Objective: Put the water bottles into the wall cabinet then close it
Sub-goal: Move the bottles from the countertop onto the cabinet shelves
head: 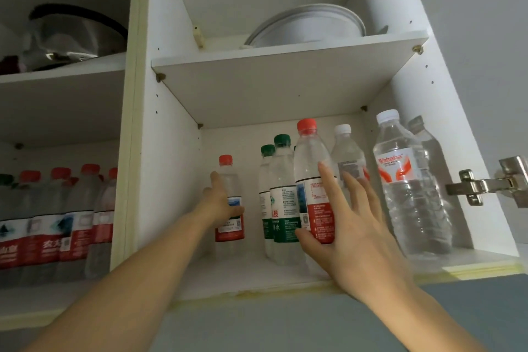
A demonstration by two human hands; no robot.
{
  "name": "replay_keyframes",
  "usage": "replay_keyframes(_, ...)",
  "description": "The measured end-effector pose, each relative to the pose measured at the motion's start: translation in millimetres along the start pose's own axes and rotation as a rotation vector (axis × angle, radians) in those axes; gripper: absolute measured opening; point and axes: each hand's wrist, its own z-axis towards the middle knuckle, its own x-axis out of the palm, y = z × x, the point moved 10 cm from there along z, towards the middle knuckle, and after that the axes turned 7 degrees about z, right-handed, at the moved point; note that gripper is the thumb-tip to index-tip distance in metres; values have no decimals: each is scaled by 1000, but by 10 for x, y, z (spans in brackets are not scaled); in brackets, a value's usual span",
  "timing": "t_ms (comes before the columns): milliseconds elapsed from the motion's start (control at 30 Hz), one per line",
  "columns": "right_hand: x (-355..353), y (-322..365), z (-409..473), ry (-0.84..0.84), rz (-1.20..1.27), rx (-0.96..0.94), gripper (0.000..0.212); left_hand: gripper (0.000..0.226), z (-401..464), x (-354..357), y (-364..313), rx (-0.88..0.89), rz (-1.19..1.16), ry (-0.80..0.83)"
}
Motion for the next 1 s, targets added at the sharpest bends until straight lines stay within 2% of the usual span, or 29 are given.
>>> replay_keyframes(167,-46,-16,-5,2,-34,-1,105,109,48,1,-12,3,189,-47)
replay_keyframes(333,-117,-43,-27,-25,-39,41,102,124,-22,-102,-227,187,718,-178)
replay_keyframes(467,-103,-58,-45,-9,-48,76,103,120,31,31,-239,300,1041,-121)
replay_keyframes(567,-113,-80,-40,-17,-43,102,104,131,88,103,-180,279,1072,-43)
replay_keyframes(700,-81,-84,-23,-8,-56,112,105,136,120,160,-144,296,1083,-27)
replay_keyframes(867,-78,-87,-40,-8,-49,107,105,135,97,167,-109,314,1142,-40)
replay_keyframes(1000,-85,-67,-49,-10,-48,99,106,126,47,176,-23,275,1244,-74)
